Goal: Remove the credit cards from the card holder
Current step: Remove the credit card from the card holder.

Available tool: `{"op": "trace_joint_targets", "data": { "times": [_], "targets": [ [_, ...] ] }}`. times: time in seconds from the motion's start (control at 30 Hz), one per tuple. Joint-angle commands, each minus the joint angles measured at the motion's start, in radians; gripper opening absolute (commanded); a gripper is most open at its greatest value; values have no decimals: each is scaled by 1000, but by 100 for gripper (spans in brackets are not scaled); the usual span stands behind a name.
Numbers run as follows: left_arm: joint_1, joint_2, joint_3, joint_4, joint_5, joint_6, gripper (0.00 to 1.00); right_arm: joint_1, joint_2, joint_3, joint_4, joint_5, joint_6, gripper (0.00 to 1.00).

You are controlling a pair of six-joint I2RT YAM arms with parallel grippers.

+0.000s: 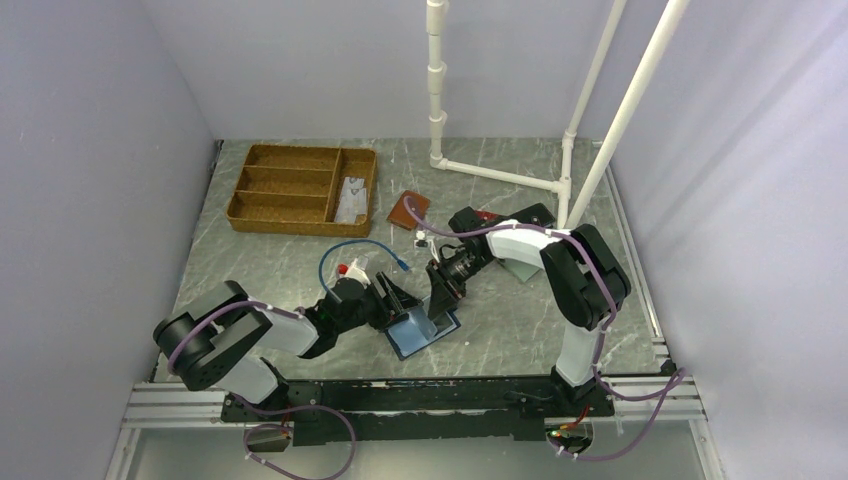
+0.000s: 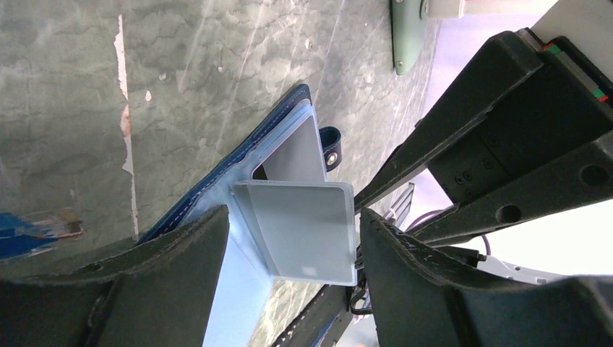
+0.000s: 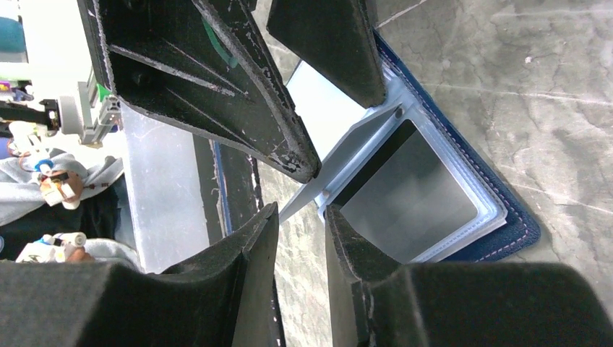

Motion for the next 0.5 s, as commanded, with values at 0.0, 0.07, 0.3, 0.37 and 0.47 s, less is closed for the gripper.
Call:
{"op": "trace_joint_targets", "data": {
  "times": [0.0,0.07,0.3,0.37,0.47],
  "targets": [
    [-3,10,-12,26,-9,15,72,16,-1,31,5,13,-27,33],
    [-3,8,-13,26,-11,14,71,23,-1,33,1,12,-35,32],
    [-3,-6,-25,28,-18,14,60,29,0,33,7,27,-31,32],
    [-3,-8,-30,31,-20,14,56,28,1,33,11,35,-26,32],
    [-3,-16,-36,32,-21,15,54,27,3,33,15,47,-20,34]
  ]
}}
